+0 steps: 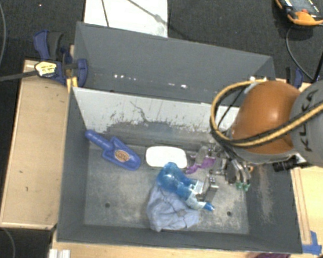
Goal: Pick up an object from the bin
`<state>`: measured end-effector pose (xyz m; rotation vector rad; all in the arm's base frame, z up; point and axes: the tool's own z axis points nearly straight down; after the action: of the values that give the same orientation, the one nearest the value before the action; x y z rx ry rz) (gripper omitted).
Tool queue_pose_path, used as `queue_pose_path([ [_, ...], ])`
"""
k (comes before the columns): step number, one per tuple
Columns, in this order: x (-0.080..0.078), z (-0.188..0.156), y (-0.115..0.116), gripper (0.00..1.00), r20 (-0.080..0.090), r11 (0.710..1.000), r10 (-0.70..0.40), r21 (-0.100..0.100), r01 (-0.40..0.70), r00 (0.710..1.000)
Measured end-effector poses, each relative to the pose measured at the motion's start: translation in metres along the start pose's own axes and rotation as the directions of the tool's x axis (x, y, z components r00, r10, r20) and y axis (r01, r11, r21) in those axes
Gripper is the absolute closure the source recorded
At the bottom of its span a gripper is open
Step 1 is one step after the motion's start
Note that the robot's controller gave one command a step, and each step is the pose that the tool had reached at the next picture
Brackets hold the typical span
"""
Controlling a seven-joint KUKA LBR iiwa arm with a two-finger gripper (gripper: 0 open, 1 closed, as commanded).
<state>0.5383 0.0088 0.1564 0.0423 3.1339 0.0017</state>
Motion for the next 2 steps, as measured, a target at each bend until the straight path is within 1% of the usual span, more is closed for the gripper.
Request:
queue_pose_path([
  [1,0.0430,0.0190,-0.0319,0.00,-0.001,0.991,-0.137,0.000,0.137,0.991],
  [2,0.0499,0.0206,-0.0404,0.00,0.001,0.989,-0.151,0.001,0.151,0.989],
])
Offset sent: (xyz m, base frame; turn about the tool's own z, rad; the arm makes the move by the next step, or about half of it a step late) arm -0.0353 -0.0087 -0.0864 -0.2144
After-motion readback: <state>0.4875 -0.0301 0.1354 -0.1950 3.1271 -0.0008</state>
